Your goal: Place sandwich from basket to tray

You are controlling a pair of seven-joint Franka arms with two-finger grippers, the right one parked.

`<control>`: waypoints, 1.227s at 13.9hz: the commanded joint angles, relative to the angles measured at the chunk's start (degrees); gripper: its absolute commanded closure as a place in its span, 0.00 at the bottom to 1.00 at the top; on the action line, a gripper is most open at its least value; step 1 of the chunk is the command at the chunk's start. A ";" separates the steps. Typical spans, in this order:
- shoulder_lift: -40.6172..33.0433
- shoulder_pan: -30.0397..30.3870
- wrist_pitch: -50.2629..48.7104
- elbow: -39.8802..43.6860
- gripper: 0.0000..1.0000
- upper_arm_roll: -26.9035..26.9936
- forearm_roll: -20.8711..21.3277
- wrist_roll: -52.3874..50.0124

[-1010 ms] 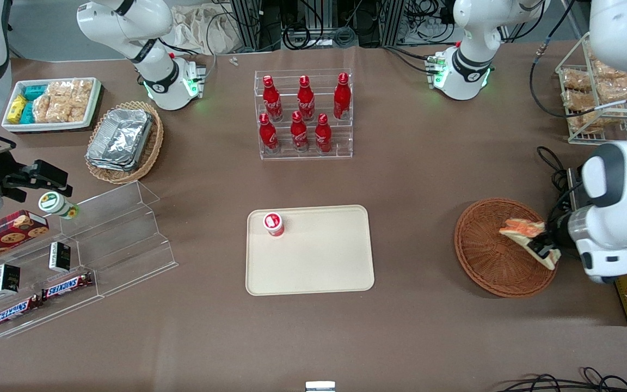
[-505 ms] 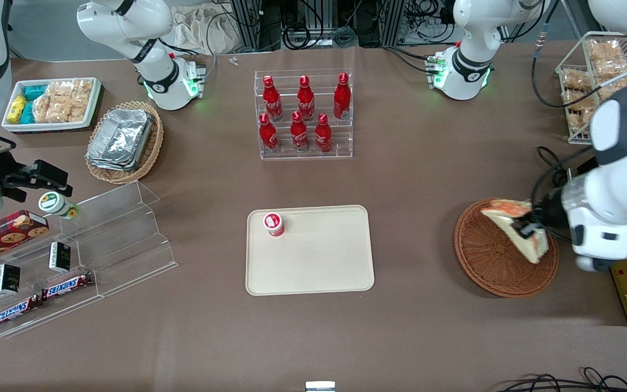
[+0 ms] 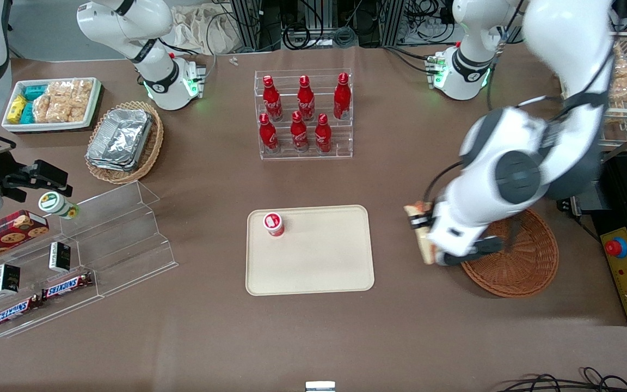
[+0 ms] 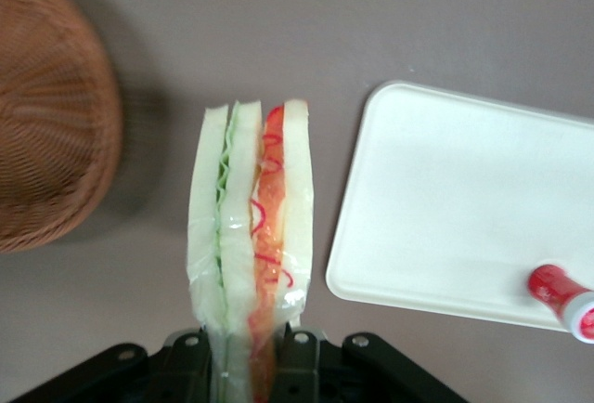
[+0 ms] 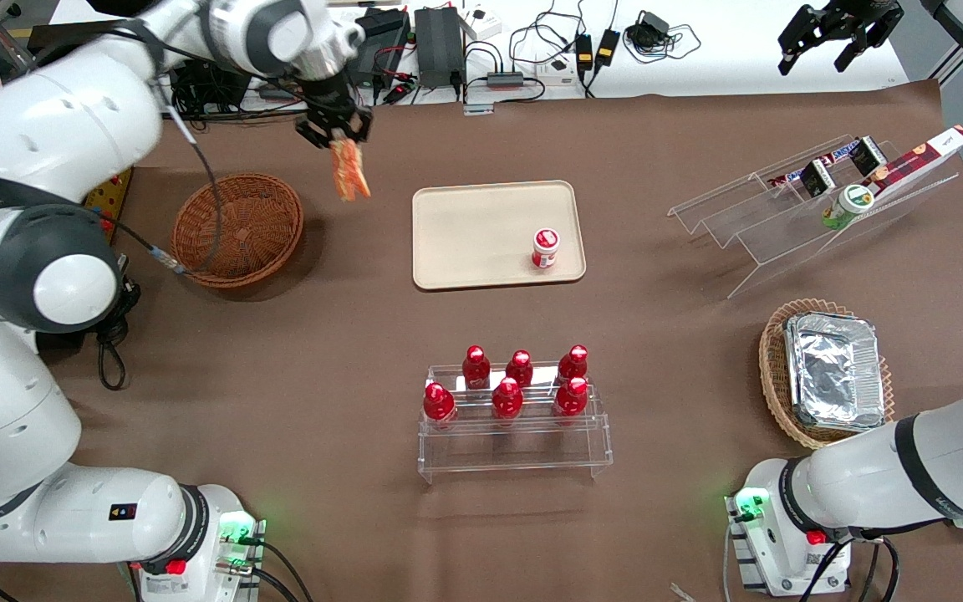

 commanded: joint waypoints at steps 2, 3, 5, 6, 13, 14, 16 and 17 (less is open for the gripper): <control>7.50 -5.30 7.39 -0.54 1.00 0.12 4.84 0.66; 8.82 -5.83 9.41 -0.89 1.00 0.12 4.84 0.57; 10.23 -5.92 11.27 -1.59 1.00 0.03 4.23 1.36; 10.58 -6.18 11.80 -1.94 1.00 -0.05 4.14 1.45; 14.80 -9.26 16.11 -2.30 1.00 0.03 4.23 1.36; 15.15 -9.35 16.46 -2.30 0.99 0.03 4.23 1.19; 15.60 -9.52 16.64 -2.30 0.58 0.03 4.05 0.14; 15.60 -9.78 16.55 -2.21 0.19 0.03 4.05 -0.57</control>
